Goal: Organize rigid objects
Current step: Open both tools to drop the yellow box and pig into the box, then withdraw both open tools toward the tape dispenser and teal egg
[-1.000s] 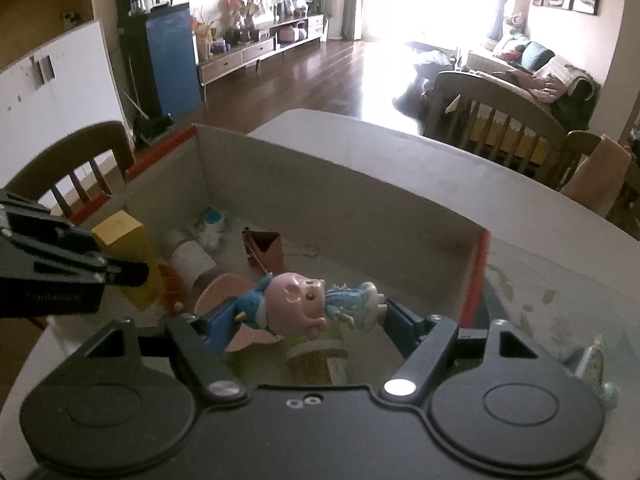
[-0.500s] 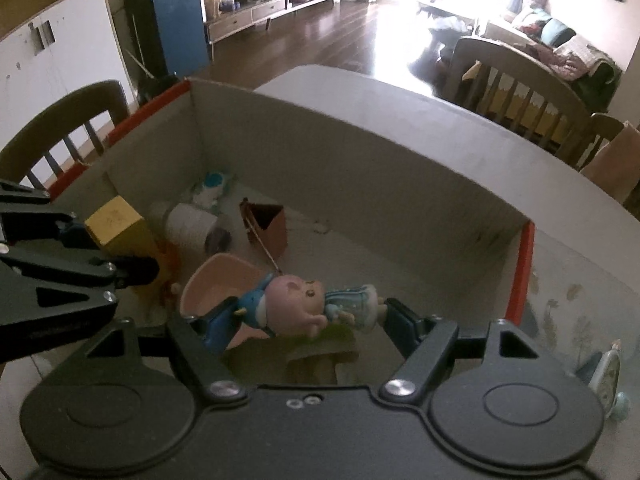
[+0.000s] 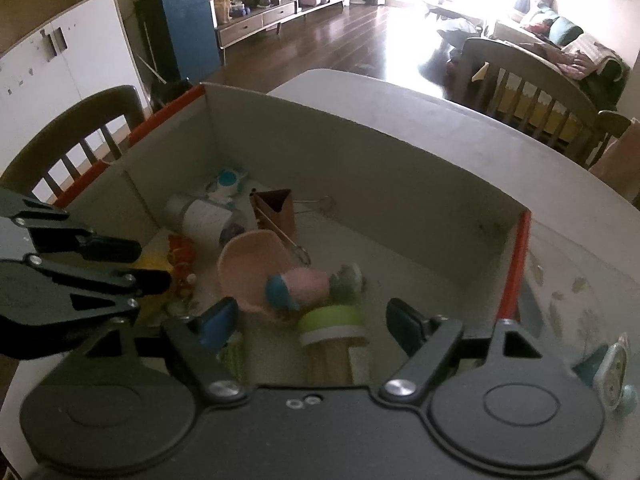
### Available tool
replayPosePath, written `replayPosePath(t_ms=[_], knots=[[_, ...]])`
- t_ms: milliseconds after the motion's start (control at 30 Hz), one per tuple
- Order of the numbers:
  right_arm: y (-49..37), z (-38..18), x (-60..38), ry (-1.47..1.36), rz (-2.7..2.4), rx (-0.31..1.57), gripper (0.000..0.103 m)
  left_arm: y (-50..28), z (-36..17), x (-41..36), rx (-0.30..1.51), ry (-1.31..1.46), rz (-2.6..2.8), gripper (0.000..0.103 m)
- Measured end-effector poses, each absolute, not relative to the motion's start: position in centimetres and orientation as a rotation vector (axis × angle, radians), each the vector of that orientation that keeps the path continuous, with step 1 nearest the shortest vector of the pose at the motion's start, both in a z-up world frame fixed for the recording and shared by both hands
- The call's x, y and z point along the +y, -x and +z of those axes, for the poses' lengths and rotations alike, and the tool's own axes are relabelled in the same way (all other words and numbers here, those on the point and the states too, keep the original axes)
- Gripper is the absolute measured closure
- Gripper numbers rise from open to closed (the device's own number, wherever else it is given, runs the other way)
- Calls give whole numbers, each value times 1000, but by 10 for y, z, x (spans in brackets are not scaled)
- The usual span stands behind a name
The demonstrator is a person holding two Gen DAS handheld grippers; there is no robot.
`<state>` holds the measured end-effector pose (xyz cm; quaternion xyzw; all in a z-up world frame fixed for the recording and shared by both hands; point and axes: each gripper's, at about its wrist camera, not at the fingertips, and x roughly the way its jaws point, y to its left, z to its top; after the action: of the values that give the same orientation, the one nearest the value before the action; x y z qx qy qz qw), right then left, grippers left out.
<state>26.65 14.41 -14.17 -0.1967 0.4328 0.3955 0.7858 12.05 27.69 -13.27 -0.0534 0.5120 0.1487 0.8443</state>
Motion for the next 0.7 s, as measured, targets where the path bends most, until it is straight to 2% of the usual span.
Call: replayPosePath(t_ms=[700], knots=[[-231,-66,85,228,913,788,19,-80,-58,254,908,146,310,72]])
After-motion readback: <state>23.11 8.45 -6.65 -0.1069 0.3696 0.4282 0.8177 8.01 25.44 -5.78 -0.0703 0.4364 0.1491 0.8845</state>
